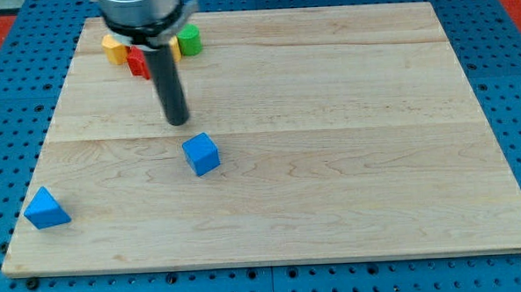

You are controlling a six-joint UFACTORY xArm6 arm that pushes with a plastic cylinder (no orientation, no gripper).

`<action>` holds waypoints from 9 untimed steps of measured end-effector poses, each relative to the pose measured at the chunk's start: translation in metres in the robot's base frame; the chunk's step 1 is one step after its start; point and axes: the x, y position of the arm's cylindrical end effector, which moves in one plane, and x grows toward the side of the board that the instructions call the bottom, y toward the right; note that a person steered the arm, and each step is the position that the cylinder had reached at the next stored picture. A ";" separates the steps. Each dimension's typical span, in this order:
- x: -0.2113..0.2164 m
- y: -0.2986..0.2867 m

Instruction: Move blue cube closer to the blue triangle

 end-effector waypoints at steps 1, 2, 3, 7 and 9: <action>0.020 0.040; 0.050 0.023; 0.069 -0.023; 0.118 -0.024; 0.157 -0.067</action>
